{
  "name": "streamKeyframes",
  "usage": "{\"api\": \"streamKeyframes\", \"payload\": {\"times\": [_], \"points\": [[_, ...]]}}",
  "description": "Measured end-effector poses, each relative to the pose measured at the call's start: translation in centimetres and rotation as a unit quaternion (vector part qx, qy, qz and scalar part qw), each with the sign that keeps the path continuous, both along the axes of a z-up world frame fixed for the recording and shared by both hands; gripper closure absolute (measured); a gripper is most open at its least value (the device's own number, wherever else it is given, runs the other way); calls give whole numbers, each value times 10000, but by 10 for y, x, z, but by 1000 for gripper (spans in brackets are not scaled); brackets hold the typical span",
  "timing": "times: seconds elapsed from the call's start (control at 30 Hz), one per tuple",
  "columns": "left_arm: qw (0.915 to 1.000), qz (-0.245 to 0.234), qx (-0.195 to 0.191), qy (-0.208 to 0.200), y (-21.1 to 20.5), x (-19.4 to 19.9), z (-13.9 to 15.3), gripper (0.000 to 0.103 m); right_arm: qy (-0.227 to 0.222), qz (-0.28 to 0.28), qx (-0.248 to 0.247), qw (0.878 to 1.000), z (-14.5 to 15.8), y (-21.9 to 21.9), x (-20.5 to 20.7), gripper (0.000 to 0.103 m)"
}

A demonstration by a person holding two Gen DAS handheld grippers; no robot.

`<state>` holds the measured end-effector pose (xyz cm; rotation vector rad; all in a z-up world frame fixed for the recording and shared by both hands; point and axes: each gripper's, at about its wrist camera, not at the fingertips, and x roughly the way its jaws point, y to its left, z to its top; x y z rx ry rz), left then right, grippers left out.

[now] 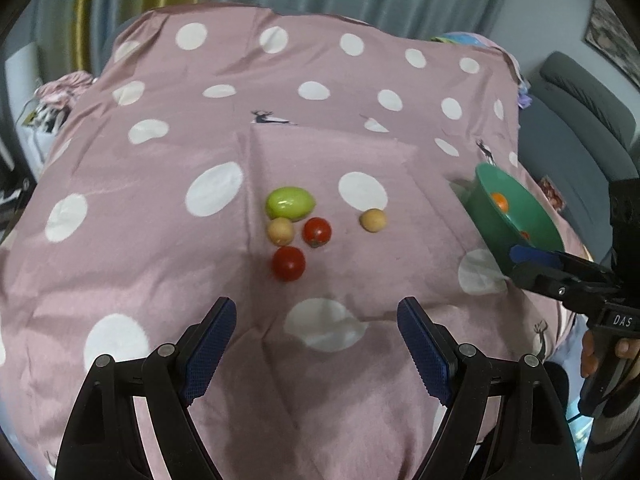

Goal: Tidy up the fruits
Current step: 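Withdraw both tools from the bowl toward the remaining tomatoes, then grasp a cherry tomato with the left tool while the right tool grasps another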

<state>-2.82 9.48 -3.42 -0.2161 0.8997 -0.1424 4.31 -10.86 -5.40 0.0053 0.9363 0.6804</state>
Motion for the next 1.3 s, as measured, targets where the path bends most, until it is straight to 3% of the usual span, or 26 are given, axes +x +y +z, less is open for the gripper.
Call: {"api": "streamKeyframes", "payload": {"times": [0.47,0.83,0.87,0.9,0.97,1.1,1.3], "points": [[9984,-367,-147,416,-8,54,-24,22,215,72,-1,9997,-17,8,11,38],[9957,-405,135,819,-12,81,-42,31,337,78,99,9994,-27,6,21,38],[9954,-414,183,849,-13,82,-43,33,344,77,106,9993,-28,6,21,38],[9949,-419,227,885,-13,83,-44,44,352,79,111,9993,-29,5,23,38],[9936,-491,234,989,-12,86,-47,54,367,76,123,9992,-30,6,24,38],[9917,-541,324,1116,-13,92,-55,55,401,86,148,9990,-33,6,28,38],[9926,-499,69,1105,-11,98,-59,66,402,141,116,9990,-34,11,32,38]]}}
